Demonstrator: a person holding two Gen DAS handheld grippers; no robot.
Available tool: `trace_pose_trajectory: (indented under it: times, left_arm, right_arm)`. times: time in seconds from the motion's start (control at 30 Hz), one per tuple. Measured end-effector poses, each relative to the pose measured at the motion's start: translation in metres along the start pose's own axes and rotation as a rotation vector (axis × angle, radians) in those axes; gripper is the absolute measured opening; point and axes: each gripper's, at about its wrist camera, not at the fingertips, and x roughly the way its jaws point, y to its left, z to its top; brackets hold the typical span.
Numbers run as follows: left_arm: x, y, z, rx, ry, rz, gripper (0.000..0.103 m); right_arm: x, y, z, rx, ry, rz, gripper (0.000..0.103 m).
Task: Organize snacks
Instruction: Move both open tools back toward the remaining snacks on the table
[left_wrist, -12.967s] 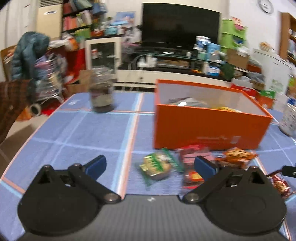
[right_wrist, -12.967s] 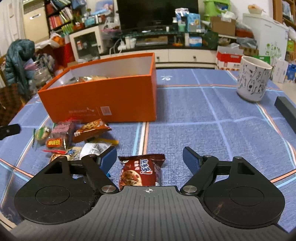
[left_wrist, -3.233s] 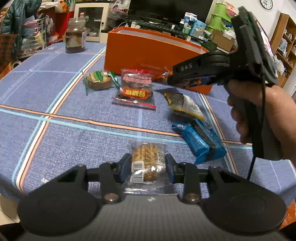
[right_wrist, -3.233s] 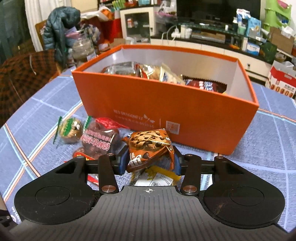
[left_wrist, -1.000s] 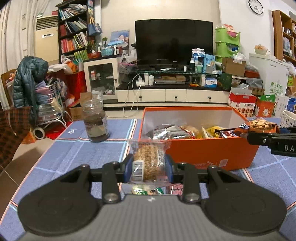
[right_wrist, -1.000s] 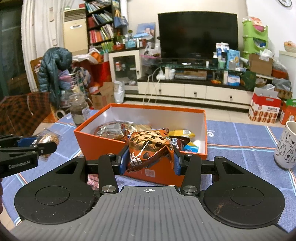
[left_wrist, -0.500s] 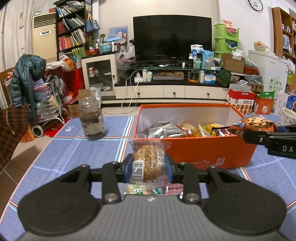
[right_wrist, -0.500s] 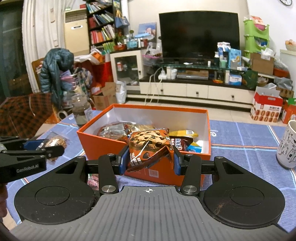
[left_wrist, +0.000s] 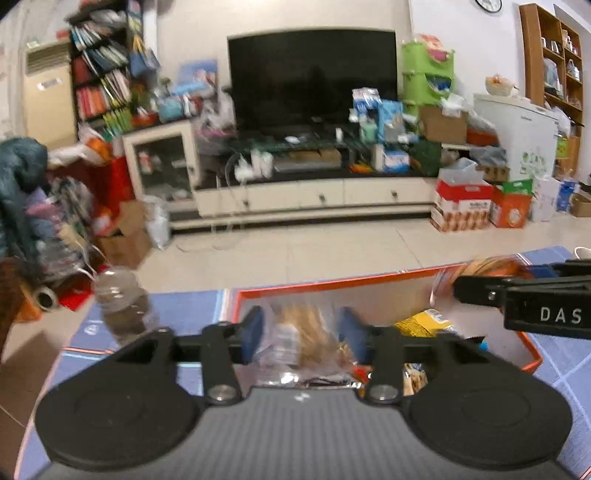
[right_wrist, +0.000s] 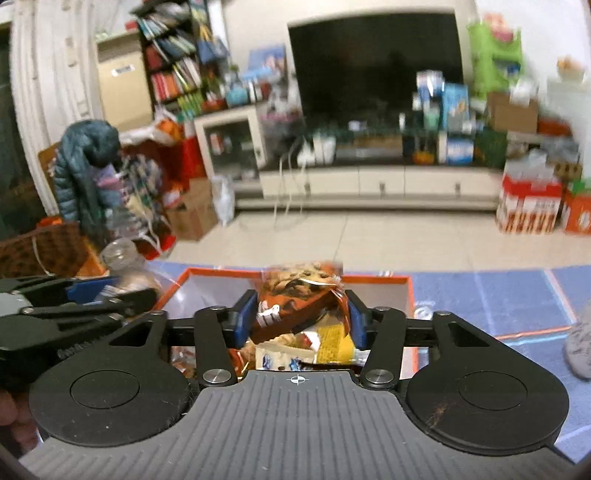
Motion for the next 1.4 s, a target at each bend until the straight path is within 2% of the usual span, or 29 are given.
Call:
trace_pose_trajectory:
  times: [0.07, 0.1, 0.13, 0.17, 0.23, 0.3, 0.4, 0.5, 0.6, 0.73, 0.83, 0.9, 1.0, 1.17, 1.23, 1.33, 1.4]
  left_arm:
    - [-0.015, 0.009, -0.001, -0.013, -0.037, 0.017, 0.066]
    - [-0.029, 0.015, -0.004, -0.016, -0.066, 0.014, 0.073]
    - [-0.043, 0.021, -0.010, -0.024, -0.091, 0.013, 0.077]
    - [-0.061, 0.028, -0.020, -0.035, -0.121, 0.013, 0.088]
    - [-0.086, 0.039, -0.043, -0.049, -0.150, 0.020, 0.090]
    - [-0.102, 0.049, -0.070, -0.046, -0.135, 0.024, 0.090]
    - [-0.108, 0.067, -0.105, -0.072, -0.075, 0.052, 0.089]
    - [-0.109, 0.083, -0.135, -0.150, -0.053, 0.043, 0.089]
    - [-0.102, 0.084, -0.150, -0.122, -0.022, 0.034, 0.089]
    - [-0.095, 0.076, -0.157, -0.120, 0.028, 0.049, 0.090]
    - [-0.087, 0.064, -0.156, -0.139, 0.049, 0.001, 0.091]
    - [-0.085, 0.057, -0.152, -0.099, 0.043, -0.002, 0.091]
    - [-0.082, 0.056, -0.148, -0.033, 0.021, -0.026, 0.092]
    - [-0.058, 0.067, -0.145, 0.096, 0.013, -0.115, 0.093]
    - [-0.049, 0.071, -0.144, 0.092, 0.029, -0.126, 0.093]
    - [-0.048, 0.070, -0.141, 0.022, 0.040, -0.164, 0.093]
    - [-0.051, 0.056, -0.137, 0.045, 0.025, -0.190, 0.093]
  right_arm:
    - [0.002, -0.009, 0.005, 0.039, 0.014, -0.016, 0.046]
    - [-0.007, -0.011, 0.005, 0.050, -0.004, -0.019, 0.046]
    - [-0.022, -0.014, 0.003, 0.057, -0.035, -0.007, 0.051]
    - [-0.038, -0.016, -0.002, 0.065, -0.061, -0.003, 0.055]
    - [-0.076, -0.018, -0.023, 0.075, -0.103, -0.006, 0.070]
    - [-0.105, -0.018, -0.050, 0.076, -0.109, -0.009, 0.071]
    - [-0.134, -0.014, -0.100, 0.074, -0.074, -0.008, 0.071]
    - [-0.147, -0.004, -0.141, 0.042, -0.001, -0.009, 0.071]
    - [-0.144, 0.011, -0.165, -0.018, 0.042, -0.041, 0.072]
    - [-0.128, 0.017, -0.179, -0.034, 0.083, -0.070, 0.080]
    - [-0.111, 0.024, -0.182, -0.041, 0.109, -0.065, 0.080]
    - [-0.101, 0.028, -0.184, -0.073, 0.125, -0.084, 0.080]
    - [-0.098, 0.030, -0.188, -0.070, 0.146, -0.051, 0.079]
    - [-0.100, 0.031, -0.198, -0.124, 0.187, -0.021, 0.080]
    - [-0.100, 0.029, -0.199, -0.116, 0.193, -0.013, 0.080]
    - [-0.098, 0.026, -0.196, -0.100, 0.194, -0.022, 0.082]
    - [-0.097, 0.026, -0.196, -0.083, 0.194, -0.032, 0.082]
